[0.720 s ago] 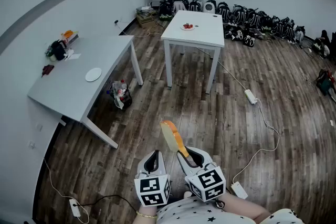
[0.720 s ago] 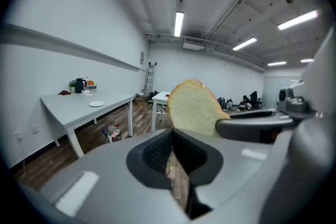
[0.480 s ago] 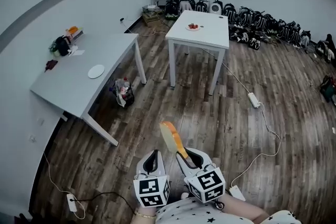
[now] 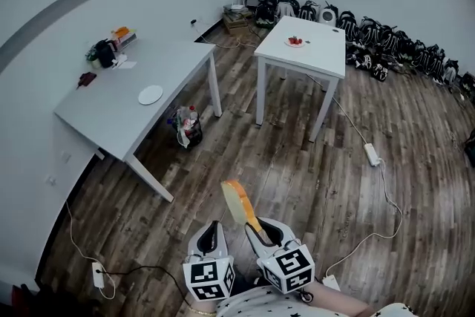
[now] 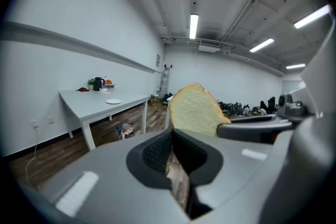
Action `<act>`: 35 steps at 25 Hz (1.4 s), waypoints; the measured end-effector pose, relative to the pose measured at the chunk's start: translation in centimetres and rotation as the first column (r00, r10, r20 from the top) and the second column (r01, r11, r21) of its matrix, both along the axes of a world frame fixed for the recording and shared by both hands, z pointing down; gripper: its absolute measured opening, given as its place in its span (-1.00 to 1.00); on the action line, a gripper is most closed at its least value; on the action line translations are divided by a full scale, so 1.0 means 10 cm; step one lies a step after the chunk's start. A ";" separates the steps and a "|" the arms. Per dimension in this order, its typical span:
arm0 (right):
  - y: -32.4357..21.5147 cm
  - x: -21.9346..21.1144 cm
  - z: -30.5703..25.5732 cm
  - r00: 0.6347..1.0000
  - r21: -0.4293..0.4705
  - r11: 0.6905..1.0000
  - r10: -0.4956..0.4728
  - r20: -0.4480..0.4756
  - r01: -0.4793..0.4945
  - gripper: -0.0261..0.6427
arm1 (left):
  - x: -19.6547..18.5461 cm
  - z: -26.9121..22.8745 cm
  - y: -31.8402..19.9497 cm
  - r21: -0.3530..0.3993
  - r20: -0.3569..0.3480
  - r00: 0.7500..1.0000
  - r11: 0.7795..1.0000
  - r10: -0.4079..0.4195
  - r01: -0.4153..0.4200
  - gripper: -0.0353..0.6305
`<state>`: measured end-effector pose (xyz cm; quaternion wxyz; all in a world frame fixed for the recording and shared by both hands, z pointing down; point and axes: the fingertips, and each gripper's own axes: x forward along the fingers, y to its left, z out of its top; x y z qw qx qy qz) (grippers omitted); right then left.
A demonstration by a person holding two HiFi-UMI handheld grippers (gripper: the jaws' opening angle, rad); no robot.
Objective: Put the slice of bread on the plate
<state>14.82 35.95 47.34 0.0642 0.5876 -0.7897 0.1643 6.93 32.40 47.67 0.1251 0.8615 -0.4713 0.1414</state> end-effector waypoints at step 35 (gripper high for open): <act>-3.76 -1.77 -0.15 0.994 -0.032 0.995 -0.092 -0.061 0.090 -0.67 | -1.92 -0.10 -3.68 0.010 -0.010 0.994 0.994 -0.113 0.113 -0.87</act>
